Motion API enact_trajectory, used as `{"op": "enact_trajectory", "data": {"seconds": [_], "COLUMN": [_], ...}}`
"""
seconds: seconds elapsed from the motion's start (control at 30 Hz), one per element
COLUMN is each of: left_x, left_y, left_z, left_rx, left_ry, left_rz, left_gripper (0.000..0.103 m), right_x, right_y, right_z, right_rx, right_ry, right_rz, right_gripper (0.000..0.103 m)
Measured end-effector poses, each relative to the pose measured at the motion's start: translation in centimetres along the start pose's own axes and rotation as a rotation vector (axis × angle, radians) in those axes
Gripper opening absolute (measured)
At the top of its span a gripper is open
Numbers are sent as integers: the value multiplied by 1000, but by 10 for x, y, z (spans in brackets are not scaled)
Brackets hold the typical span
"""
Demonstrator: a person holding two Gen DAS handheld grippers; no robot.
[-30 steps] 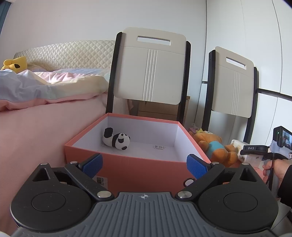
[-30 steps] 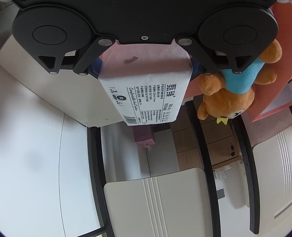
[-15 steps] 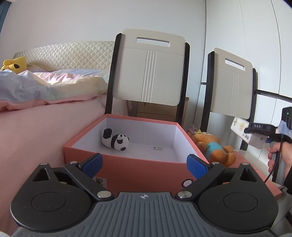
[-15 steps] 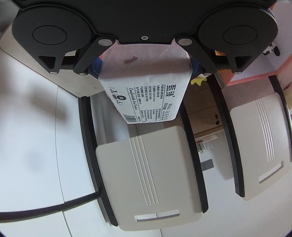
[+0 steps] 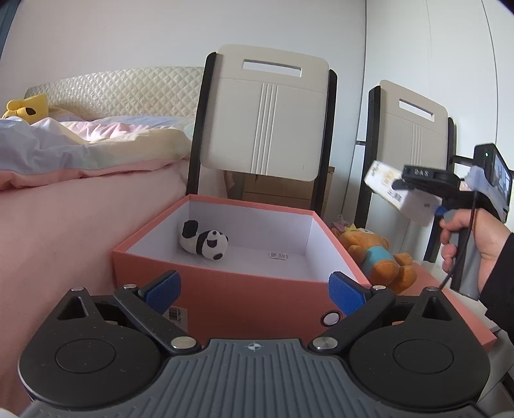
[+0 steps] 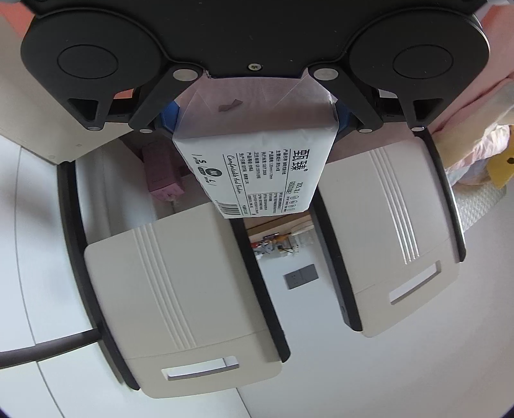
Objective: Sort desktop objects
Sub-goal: 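Lift the tissue packet with the right gripper and carry it over the box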
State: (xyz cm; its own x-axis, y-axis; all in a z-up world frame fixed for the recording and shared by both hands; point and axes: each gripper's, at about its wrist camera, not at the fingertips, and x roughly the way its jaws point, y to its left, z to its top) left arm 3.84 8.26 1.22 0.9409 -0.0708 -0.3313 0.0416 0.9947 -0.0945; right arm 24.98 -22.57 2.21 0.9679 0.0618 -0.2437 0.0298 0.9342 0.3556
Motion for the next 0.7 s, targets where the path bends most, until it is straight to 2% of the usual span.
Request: {"op": "enact_trajectory", "data": {"seconds": [0.4,0.7], "left_x": [4,12], "left_y": [3,15], "left_z": [-1,0], "left_rx": [2,-32], "left_ry": [11,36], "left_rz": [14,32], "left_gripper": [99,99], "right_x": [39,83], "right_y": [64,98], "right_z": [-2,-6], "right_rx": [-82,-161], "right_ry": [56,168], "right_rz": [185,286], "right_gripper": [86,86]}}
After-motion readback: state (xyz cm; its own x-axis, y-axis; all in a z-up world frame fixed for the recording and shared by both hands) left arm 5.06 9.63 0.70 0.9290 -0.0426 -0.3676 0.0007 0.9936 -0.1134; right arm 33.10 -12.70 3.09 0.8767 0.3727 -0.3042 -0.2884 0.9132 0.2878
